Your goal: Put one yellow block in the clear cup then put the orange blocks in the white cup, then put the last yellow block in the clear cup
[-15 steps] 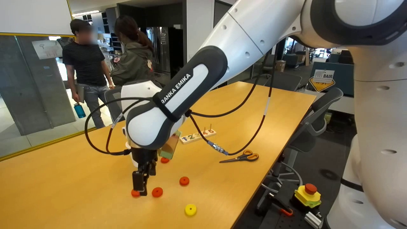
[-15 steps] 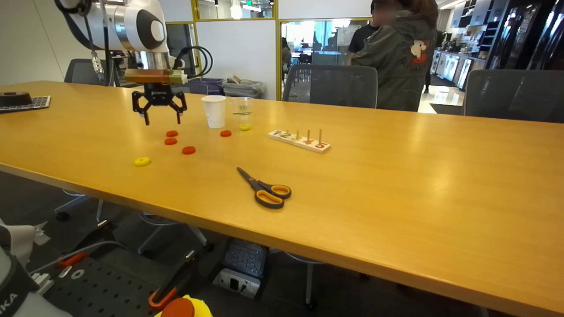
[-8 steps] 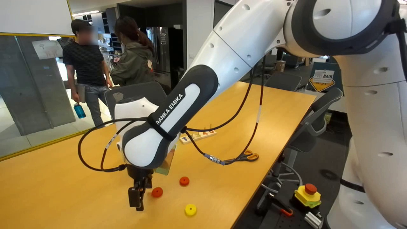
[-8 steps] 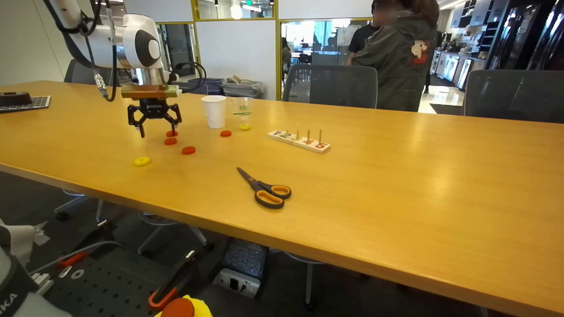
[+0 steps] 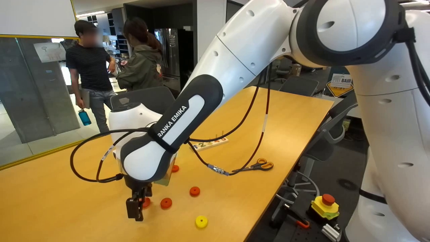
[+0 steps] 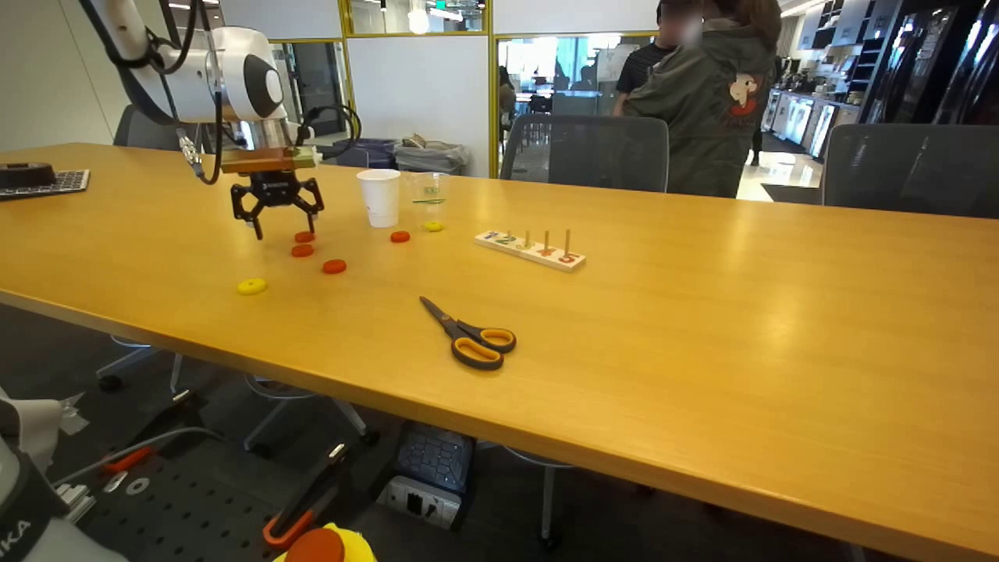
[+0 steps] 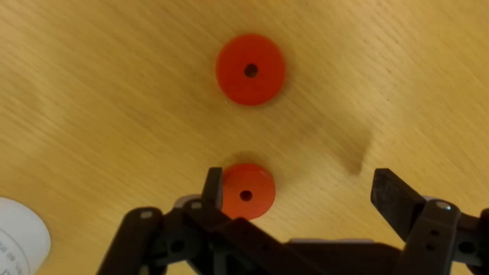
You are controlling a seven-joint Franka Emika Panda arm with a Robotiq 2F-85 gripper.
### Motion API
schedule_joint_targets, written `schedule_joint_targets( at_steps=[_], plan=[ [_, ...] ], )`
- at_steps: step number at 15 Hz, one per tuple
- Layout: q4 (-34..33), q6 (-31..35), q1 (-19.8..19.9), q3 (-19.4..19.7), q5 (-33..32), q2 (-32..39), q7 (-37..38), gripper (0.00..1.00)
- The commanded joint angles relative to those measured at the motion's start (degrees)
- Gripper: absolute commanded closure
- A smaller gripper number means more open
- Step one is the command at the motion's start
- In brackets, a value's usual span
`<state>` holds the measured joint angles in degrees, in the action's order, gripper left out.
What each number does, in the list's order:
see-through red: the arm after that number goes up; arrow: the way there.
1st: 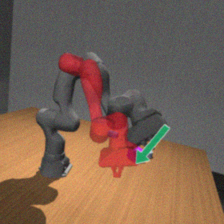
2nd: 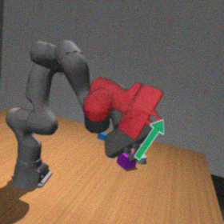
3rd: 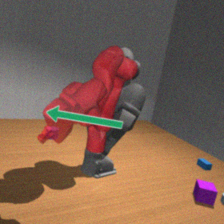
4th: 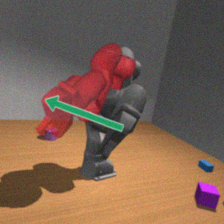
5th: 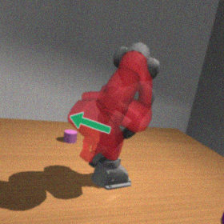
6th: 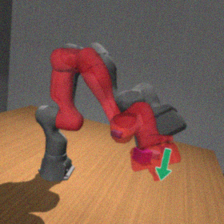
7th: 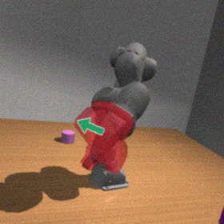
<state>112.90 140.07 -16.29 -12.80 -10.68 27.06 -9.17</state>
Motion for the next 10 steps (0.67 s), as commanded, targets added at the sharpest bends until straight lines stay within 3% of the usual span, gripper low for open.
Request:
schedule_joint_targets(
  at_steps=[1, 10],
  plan=[
    [-4.1, -0.4, -1.0, 1.3, -1.6, 2.7, 1.2, 0.0],
    [-8.0, -0.7, -0.3, 2.8, -1.1, 5.7, 0.7, 0.0]
  ],
)
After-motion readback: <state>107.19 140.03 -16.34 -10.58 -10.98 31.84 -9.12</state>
